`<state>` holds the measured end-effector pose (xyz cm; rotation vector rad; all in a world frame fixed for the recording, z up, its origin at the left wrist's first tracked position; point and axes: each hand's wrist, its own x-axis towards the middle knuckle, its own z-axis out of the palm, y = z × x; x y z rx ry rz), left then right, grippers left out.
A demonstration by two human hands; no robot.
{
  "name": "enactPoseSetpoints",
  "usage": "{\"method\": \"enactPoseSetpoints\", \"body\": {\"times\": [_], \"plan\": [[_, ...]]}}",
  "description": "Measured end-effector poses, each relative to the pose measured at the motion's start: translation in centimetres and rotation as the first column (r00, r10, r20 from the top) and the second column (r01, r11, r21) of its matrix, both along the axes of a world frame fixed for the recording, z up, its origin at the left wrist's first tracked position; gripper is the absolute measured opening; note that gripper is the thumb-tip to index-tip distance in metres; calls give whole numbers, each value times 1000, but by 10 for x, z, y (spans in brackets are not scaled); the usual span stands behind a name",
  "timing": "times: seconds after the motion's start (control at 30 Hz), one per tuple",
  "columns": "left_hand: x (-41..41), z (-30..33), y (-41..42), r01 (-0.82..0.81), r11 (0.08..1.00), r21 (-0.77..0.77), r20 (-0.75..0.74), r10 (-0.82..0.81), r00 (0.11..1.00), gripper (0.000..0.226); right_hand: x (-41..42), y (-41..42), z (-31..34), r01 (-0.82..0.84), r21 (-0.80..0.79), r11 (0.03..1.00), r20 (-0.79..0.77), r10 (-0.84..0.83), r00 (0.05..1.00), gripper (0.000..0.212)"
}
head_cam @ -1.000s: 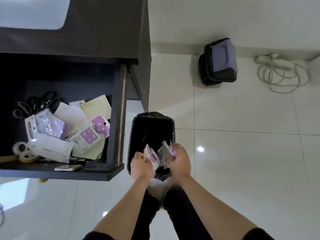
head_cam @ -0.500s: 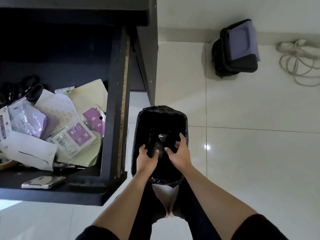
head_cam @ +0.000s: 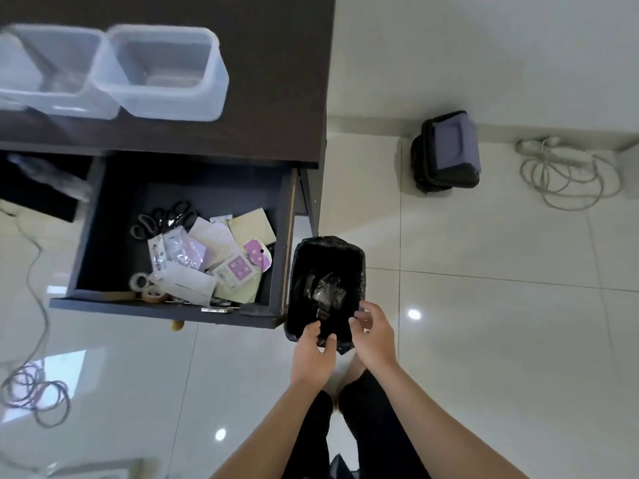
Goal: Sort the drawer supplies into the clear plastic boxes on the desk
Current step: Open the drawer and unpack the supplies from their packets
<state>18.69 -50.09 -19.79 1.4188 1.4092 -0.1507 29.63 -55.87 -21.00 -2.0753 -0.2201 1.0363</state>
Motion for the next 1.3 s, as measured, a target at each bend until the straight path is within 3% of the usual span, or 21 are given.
{"method": "enactPoseSetpoints", "body": {"times": [0.13, 0.27, 0.4, 0.6, 0.77, 0.93, 1.1, 1.3], "plan": [[-11, 72, -5, -11, 992, 129, 91, -1, 996, 40, -16, 3, 69, -13, 124, 992, 34, 9, 999, 27], [-25, 119, 17, -162, 950, 268, 213, 105, 971, 23, -26, 34, 111, -50, 247, 968, 89, 29, 996, 19], [-43, 138, 55, -270, 862, 429, 240, 180, 954, 21, -33, 76, 134, -130, 330, 935, 99, 102, 990, 18], [-86, 137, 130, -315, 827, 465, 201, 248, 948, 30, -51, 128, 150, -225, 346, 911, 148, 183, 972, 20], [-119, 119, 204, -138, 890, 435, 10, 148, 989, 52, -73, 168, 125, -277, 249, 928, 155, 244, 957, 27], [-142, 93, 264, 147, 929, 340, -123, -111, 986, 84, -97, 198, 90, -314, 4, 949, 158, 310, 938, 55], [-143, 76, 298, 444, 874, 198, -227, -400, 888, 109, -110, 219, 73, -374, -311, 874, 128, 429, 894, 85], [-140, 50, 318, 585, 806, 91, -328, -531, 782, 120, -117, 239, 58, -414, -456, 788, 59, 491, 869, 93]]}}
